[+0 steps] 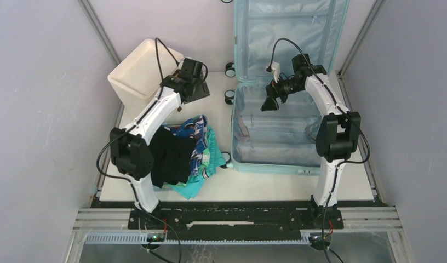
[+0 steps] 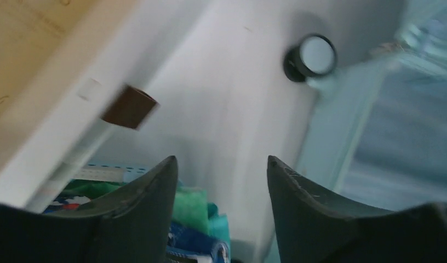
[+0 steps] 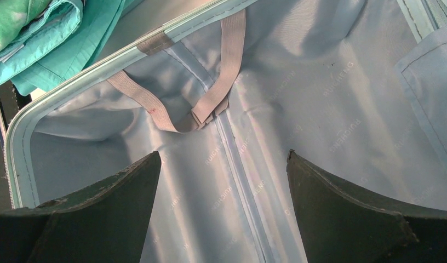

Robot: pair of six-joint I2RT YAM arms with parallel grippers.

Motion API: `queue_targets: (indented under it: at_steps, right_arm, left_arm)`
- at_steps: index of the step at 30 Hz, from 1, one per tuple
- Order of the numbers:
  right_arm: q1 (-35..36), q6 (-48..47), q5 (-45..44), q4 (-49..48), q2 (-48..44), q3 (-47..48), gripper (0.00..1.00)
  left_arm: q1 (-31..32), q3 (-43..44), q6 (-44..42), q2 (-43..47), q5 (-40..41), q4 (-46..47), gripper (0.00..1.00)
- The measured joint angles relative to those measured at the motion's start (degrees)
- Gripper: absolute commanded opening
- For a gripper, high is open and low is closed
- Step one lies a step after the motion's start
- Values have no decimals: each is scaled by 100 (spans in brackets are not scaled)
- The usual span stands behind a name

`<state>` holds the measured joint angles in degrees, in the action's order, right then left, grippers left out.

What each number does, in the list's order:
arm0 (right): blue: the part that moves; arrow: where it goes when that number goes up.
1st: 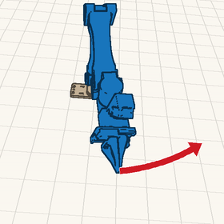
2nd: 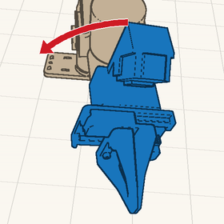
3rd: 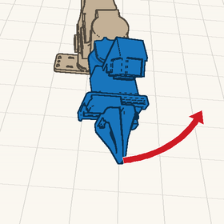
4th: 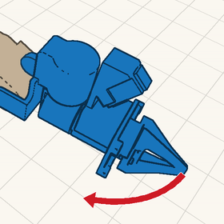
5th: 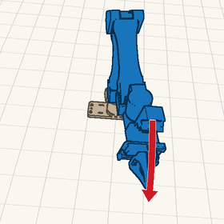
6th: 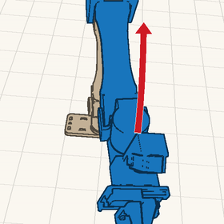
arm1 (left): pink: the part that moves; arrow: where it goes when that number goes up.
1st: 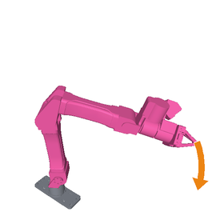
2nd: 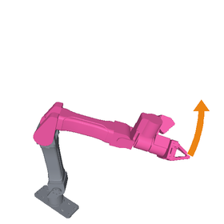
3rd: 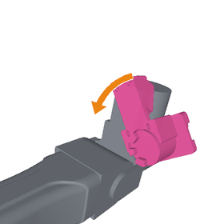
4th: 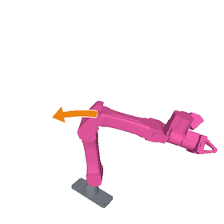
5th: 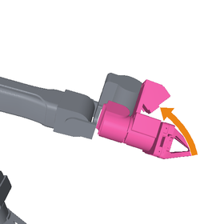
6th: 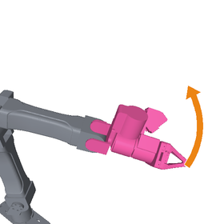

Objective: Open, take out, and arrange the luggage

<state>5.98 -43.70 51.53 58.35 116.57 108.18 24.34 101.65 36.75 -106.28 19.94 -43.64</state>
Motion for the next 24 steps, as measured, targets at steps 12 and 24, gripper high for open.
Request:
queue_targets:
  at_steps: [12, 24]
  right_arm:
    - [48, -33, 0, 35, 0, 0, 92]
    - [50, -59, 0, 42, 0, 0, 92]
  left_arm:
    - [-236, -122, -1117, 1134, -2120, 575, 63]
    - [-525, -129, -1349, 1156, -2389, 605, 63]
